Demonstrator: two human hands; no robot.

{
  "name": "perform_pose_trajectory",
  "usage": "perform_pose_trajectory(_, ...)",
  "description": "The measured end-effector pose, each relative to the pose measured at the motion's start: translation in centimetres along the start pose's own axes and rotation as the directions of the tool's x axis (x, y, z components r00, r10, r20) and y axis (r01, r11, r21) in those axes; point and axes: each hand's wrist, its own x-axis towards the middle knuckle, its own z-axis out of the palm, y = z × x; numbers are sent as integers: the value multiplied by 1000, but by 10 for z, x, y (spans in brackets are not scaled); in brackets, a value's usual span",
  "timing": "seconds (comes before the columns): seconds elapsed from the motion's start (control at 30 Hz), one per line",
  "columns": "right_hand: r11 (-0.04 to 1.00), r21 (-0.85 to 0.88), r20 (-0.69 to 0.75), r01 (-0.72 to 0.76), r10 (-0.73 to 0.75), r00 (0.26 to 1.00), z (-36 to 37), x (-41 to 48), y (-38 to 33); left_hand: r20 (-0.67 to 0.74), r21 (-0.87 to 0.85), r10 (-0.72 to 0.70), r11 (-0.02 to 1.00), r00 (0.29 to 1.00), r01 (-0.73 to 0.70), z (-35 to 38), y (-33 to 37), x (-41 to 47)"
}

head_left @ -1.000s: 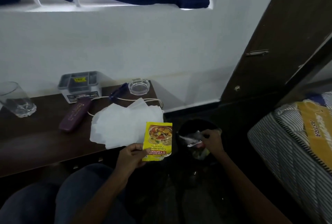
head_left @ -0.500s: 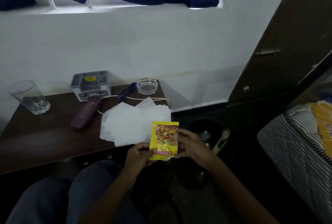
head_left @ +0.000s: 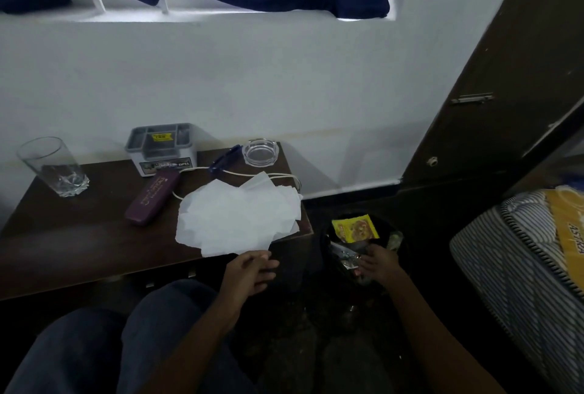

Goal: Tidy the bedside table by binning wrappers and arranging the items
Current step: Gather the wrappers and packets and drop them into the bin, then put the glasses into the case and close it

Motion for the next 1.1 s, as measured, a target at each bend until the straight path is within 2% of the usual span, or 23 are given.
perform_pose_trajectory(0.23,1000,-16,160,-8,10,987,32,-22,8,-2,16,0,1000,1000,0,2,1,-1)
perform_pose_trajectory(0.4,994,100,264,51,-76,961,76,-60,-4,-58,-87,38,995,998,-43,1,18,-8)
perform_pose_trajectory(0.53,989,137,370,52,-99,924,113,-92,-14,-109,-166,106,978,988,-123,-27,41,-12)
perform_pose_trajectory(0.73,980,198,499,-12,-90,862,181,-136,-14,-301,-171,240,939,923,-300,-110,71,-7)
perform_pose_trajectory(0.87,982,182,570,-39,-73,819,241,-167,-5,-440,-184,250,915,862,-359,-162,73,5)
perform_pose_trajectory(0.93,984,172,566,-39,-66,822,272,-175,3,-488,-190,231,913,841,-362,-178,66,15)
perform_pose_trajectory(1.03,988,155,438,2,-71,896,319,-175,17,-556,-183,210,913,804,-365,-190,57,32)
perform_pose_trajectory(1.1,991,117,304,64,-97,948,345,-168,28,-590,-23,286,929,755,-370,-198,55,48)
